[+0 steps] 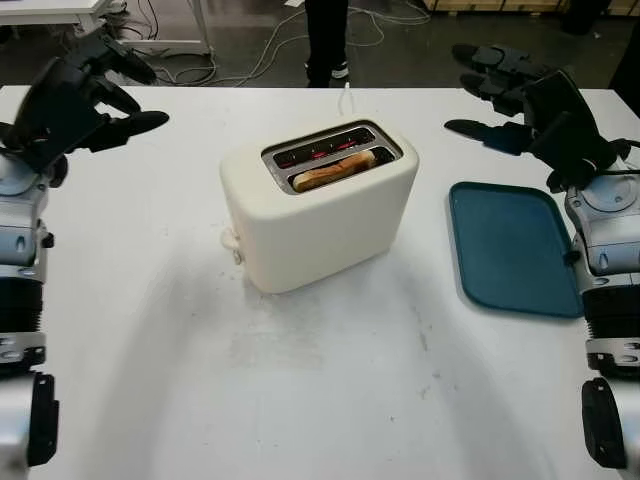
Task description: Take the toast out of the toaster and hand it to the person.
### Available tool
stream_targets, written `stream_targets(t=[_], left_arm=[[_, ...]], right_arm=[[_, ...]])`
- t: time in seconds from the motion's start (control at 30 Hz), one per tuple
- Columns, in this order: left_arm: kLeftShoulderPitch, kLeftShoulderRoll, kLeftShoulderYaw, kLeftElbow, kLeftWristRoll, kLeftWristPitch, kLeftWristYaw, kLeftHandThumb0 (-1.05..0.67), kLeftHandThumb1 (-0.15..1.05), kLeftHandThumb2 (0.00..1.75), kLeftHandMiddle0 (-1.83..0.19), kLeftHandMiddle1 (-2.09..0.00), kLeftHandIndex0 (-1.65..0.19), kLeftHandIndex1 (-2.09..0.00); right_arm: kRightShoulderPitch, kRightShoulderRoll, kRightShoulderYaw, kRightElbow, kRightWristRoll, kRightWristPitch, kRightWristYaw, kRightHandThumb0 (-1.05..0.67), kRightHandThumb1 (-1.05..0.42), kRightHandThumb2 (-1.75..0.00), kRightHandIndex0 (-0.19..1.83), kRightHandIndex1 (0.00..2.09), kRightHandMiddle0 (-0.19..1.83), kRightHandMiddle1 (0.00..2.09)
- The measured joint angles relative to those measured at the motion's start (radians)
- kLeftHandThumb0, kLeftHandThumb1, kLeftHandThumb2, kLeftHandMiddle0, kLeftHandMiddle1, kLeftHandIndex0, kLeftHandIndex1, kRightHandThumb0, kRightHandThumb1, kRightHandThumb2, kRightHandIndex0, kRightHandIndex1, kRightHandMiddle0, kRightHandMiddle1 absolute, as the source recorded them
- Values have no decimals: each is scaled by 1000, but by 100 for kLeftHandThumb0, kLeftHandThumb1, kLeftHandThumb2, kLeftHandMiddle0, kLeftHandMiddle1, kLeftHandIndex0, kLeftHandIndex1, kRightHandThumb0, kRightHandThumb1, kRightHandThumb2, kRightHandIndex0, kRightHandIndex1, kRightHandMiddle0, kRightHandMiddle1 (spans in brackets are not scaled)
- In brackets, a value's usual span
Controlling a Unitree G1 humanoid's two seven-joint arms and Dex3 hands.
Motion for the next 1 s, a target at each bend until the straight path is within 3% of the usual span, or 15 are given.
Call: stream_targets(t=[0.3,0.47,0.63,1.0], left_arm=[[-44,4,-34,61,32,-80,2,-105,92,6,-17,-173,-19,-164],[-54,1,-39,69,32,-92,-10,-105,92,4,-24,-168,-26,-156],[-50,-6,-39,60,31,-92,-12,-105,92,4,-22,-169,-25,-157],[-23,-8,-36,41,29,-73,-20,-105,91,2,-16,-174,-22,-160]], right_arm=[[0,3,1,5,3,-1,16,-29,-90,0,36,0,36,0],[0,14,1,5,11,0,19,-27,-90,0,35,0,35,0],[0,13,1,5,-2,-3,7,-38,-90,0,39,2,40,2],[0,13,1,7,-3,-11,7,-37,-89,0,39,2,40,2]])
